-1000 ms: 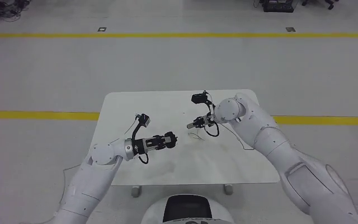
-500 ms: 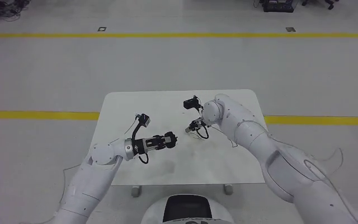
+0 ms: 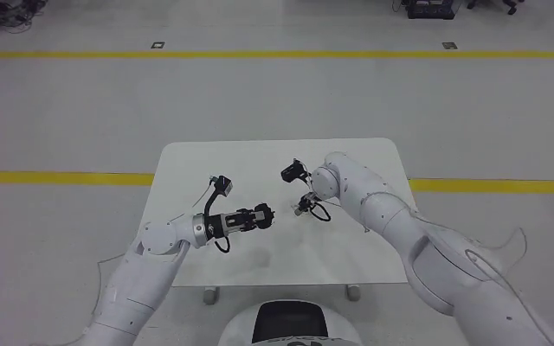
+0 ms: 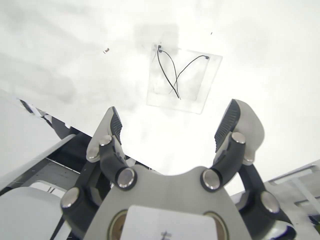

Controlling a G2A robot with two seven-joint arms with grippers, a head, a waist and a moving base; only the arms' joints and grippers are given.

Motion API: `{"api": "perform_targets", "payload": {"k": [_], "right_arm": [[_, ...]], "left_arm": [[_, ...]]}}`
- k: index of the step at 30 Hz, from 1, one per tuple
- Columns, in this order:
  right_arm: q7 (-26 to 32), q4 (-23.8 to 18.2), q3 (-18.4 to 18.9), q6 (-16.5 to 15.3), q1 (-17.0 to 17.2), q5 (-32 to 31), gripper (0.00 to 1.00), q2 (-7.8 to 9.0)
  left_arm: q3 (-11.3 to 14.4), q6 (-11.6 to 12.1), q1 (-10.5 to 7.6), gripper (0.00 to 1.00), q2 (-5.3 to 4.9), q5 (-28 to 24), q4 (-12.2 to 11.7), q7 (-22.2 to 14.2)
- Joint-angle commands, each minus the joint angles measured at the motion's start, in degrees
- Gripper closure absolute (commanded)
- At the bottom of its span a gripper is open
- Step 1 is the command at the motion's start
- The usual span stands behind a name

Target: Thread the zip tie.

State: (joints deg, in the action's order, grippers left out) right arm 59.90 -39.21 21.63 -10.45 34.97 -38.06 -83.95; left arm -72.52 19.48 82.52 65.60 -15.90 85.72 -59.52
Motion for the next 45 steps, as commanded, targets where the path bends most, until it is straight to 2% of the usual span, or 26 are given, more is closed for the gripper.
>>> {"api": "perform_targets", "payload": {"k": [1,3,10,11,15,21,22,29,30,31,32,37,45], "right_arm": [[-0.24,0.68,-0.45,-2.13,0.08,-0.87,0.00,-0.38],[-0.42,1.07,-1.02,-5.21,0.13,-1.74,0.00,-0.72],[-0.60,1.50,-0.94,-5.33,0.08,-1.66,0.00,-0.82],[-2.08,1.30,-0.81,-5.59,0.54,-1.81,0.00,-0.76],[-2.65,2.32,-0.20,-8.69,0.60,-2.34,0.00,-0.39],[-2.64,2.30,-0.15,-8.84,0.58,-2.33,0.00,-0.38],[-4.07,2.36,0.13,-8.43,0.89,-2.40,0.00,-0.28],[-7.85,1.01,1.92,-9.03,1.36,-4.59,0.00,1.38],[-8.21,0.76,2.17,-9.03,1.45,-4.92,0.20,1.62],[-8.46,0.44,2.39,-9.03,1.60,-5.24,0.47,1.85],[-8.47,0.00,2.58,-9.00,1.75,-5.93,0.51,2.12],[-7.95,-2.05,3.08,-8.60,2.64,-7.90,0.59,2.74],[-8.84,-1.40,3.48,-9.03,3.41,-9.11,0.61,2.39]], "left_arm": [[0.00,0.00,0.00,1.00,0.00,0.00,0.00,0.00],[0.00,0.00,0.00,1.00,0.00,0.00,0.00,0.00],[0.00,0.00,0.00,1.00,0.00,0.00,0.00,0.00],[0.00,0.00,0.00,1.00,0.00,0.00,0.00,0.00],[0.00,0.00,0.00,1.00,0.00,0.00,0.00,0.00],[0.00,0.00,0.00,1.00,0.00,0.00,0.00,0.00],[0.00,0.00,0.00,1.00,0.00,0.00,0.00,0.00],[0.00,0.00,0.00,1.00,0.00,0.00,0.00,0.00],[0.00,0.00,0.00,1.00,0.00,0.00,0.00,0.00],[0.00,0.00,0.00,1.00,0.00,0.00,0.00,0.00],[0.00,0.00,0.00,1.00,0.00,0.00,0.00,0.00],[0.00,0.00,0.00,1.00,0.00,0.00,0.00,0.00],[0.00,0.00,0.00,1.00,0.00,0.00,0.00,0.00]]}}
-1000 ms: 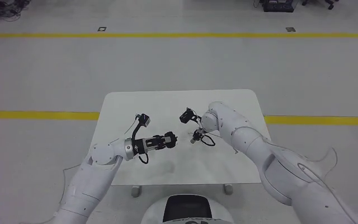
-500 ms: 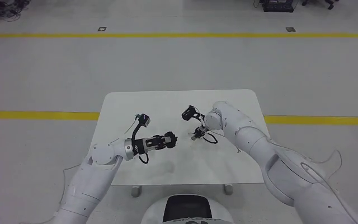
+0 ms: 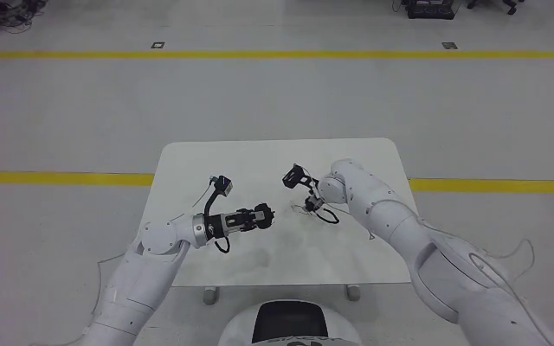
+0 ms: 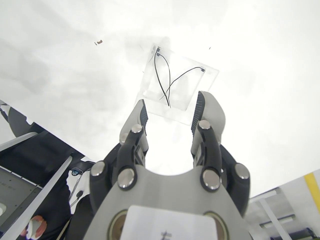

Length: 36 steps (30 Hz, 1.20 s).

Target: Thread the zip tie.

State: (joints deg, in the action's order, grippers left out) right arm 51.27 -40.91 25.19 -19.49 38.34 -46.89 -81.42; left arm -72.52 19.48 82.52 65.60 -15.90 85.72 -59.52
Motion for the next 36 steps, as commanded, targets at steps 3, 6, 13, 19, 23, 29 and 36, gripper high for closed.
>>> {"api": "perform_targets", "payload": {"k": [3,6,13,19,23,29,36], "right_arm": [[-0.65,1.34,-0.25,0.01,0.16,-0.41,0.61,-0.63],[-1.26,2.72,-0.61,0.01,0.20,-0.04,0.62,-1.28],[-3.54,5.57,-2.38,0.01,0.02,0.69,0.69,-2.86],[-5.13,8.60,-3.94,0.01,-0.55,0.91,0.71,-4.16],[-6.26,10.91,-4.57,0.01,-0.75,0.88,0.74,-5.31],[-7.90,14.42,-5.27,0.01,-0.96,0.98,0.83,-7.06],[-9.64,17.88,-5.86,0.01,-1.42,0.62,0.91,-8.79]], "left_arm": [[0.00,0.00,0.00,1.00,0.00,0.00,0.00,0.00],[0.00,0.00,0.00,1.00,0.00,0.00,0.00,0.00],[0.00,0.00,0.00,1.00,0.00,0.00,0.00,0.00],[0.00,0.00,0.00,1.00,0.00,0.00,0.00,0.00],[0.00,0.00,0.00,1.00,0.00,0.00,0.00,0.00],[0.00,0.00,0.00,1.00,0.00,0.00,0.00,0.00],[0.00,0.00,0.00,1.00,0.00,0.00,0.00,0.00]]}}
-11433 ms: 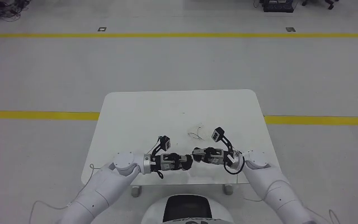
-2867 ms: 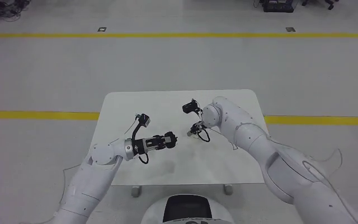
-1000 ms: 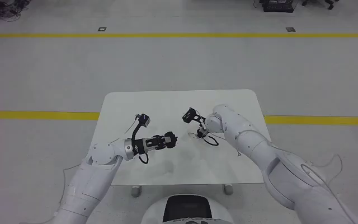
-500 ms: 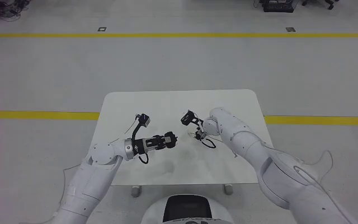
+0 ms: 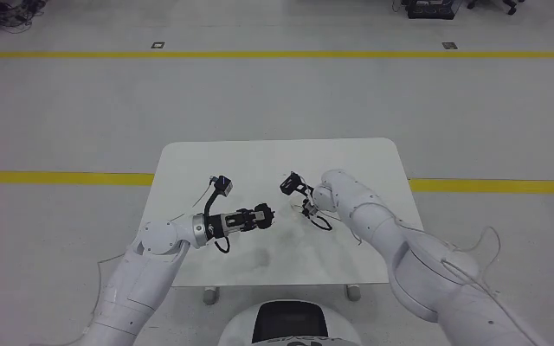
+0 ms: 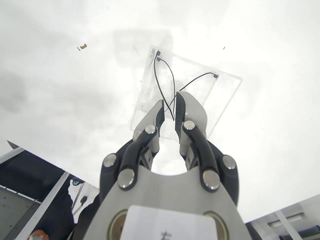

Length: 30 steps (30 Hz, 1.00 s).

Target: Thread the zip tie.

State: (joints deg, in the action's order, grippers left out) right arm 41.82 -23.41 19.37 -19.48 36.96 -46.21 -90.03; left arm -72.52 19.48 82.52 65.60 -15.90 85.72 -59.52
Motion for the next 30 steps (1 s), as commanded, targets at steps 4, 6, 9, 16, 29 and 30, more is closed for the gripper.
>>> {"api": "perform_targets", "payload": {"k": [4,6,9,16,29,30], "right_arm": [[-1.48,2.09,-0.43,0.00,-0.09,-0.79,0.93,-1.08],[-2.05,2.99,-0.57,0.00,-0.07,-1.07,0.94,-1.57],[-2.30,4.05,-0.74,0.00,-0.05,-1.26,0.93,-2.25],[-2.46,5.93,-0.97,0.00,-0.25,-1.02,0.90,-3.41],[-2.43,8.45,-1.18,0.00,-0.57,-0.74,0.87,-4.74],[-2.44,8.58,-1.18,0.00,-0.58,-0.71,0.87,-4.82]], "left_arm": [[0.00,0.00,0.00,1.00,0.00,0.00,0.00,0.00],[0.00,0.00,0.00,1.00,0.00,0.00,0.00,0.00],[0.00,0.00,0.00,1.00,0.00,0.00,0.00,0.00],[0.00,0.00,0.00,1.00,0.00,0.00,0.00,0.00],[0.00,0.00,0.00,1.00,0.00,0.00,0.00,0.00],[0.00,0.00,0.00,1.00,0.00,0.00,0.00,0.00]]}}
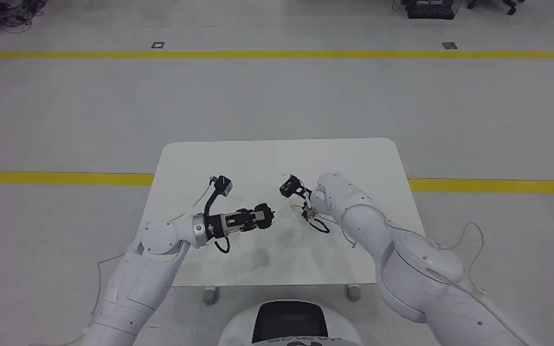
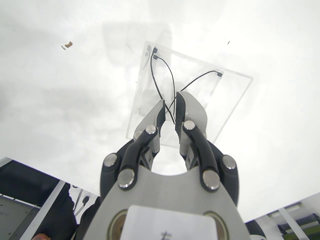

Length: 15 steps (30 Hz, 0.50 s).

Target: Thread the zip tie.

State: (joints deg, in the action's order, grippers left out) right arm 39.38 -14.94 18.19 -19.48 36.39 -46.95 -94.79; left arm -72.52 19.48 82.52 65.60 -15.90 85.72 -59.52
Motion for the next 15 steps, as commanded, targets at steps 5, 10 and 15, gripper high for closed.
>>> {"api": "perform_targets", "payload": {"k": [5,10,15], "right_arm": [[0.21,0.88,0.01,0.00,-0.03,0.20,0.89,-0.40],[0.60,1.54,0.14,0.00,-0.05,0.56,0.91,-0.69],[0.80,2.03,0.17,0.00,-0.08,0.59,0.96,-0.94]], "left_arm": [[0.00,0.00,0.00,1.00,0.00,0.00,0.00,0.00],[0.00,0.00,0.00,1.00,0.00,0.00,0.00,0.00],[0.00,0.00,0.00,1.00,0.00,0.00,0.00,0.00]]}}
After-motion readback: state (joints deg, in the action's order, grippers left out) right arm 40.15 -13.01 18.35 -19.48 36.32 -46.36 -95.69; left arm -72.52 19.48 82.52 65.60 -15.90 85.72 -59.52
